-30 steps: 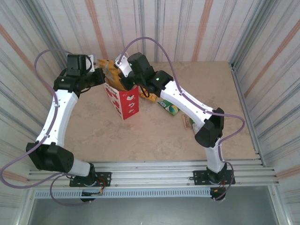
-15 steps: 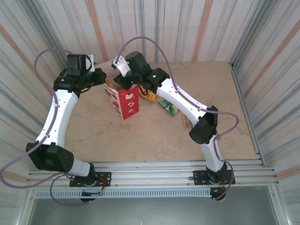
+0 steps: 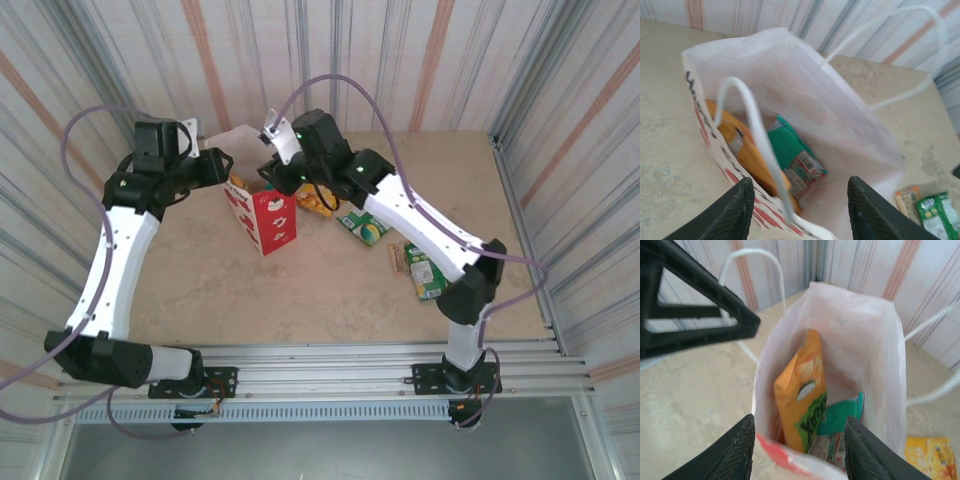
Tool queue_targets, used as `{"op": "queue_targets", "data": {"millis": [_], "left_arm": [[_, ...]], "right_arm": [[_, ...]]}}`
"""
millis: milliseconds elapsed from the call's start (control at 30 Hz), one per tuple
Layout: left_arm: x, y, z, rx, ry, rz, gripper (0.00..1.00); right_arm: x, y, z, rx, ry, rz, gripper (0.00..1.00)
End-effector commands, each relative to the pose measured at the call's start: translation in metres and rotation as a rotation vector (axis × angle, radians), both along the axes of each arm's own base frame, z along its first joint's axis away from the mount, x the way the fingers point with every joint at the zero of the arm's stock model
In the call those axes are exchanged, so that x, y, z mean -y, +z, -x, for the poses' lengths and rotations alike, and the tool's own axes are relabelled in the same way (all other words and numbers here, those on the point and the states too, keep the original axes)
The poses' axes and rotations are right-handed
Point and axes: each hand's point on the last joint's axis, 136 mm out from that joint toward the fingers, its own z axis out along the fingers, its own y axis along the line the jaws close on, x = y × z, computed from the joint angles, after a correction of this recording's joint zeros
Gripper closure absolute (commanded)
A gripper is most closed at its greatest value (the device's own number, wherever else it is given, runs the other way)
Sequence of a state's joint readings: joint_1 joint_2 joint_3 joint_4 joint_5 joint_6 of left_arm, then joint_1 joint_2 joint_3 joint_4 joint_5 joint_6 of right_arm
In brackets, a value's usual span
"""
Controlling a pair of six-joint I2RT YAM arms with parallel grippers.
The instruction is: Place the snacks into the paper bag
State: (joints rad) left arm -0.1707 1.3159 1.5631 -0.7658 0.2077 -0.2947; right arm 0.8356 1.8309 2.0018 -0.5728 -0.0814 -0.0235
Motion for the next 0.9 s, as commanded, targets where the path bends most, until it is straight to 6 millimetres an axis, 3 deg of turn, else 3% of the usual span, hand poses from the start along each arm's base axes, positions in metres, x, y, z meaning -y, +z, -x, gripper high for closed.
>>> {"op": "queue_targets", "data": {"millis": [0, 267, 500, 633, 867], "left_arm": [[0.006, 0.006, 0.03, 0.003, -0.025, -0.022, 0.46], [0.045, -0.023, 0.078, -0.002, -0.171, -0.097, 0.45], [0.093, -0.079, 0.117, -0.088, -0.361, -0.154, 0.46], [0.123, -0.094, 0.128, -0.112, -0.44, -0.146, 0.46], [0.181, -0.098, 0.127, -0.112, -0.553, -0.137, 0.46]], "right_arm": [[0.023, 0.017, 0.023, -0.042, -0.027, -0.082, 0.5], [0.086, -0.03, 0.054, -0.214, -0.136, -0.118, 0.49], [0.138, -0.091, 0.074, -0.42, -0.255, -0.144, 0.49], [0.16, -0.116, 0.079, -0.518, -0.283, -0.167, 0.49], [0.216, -0.13, 0.068, -0.614, -0.378, -0.256, 0.47]]}}
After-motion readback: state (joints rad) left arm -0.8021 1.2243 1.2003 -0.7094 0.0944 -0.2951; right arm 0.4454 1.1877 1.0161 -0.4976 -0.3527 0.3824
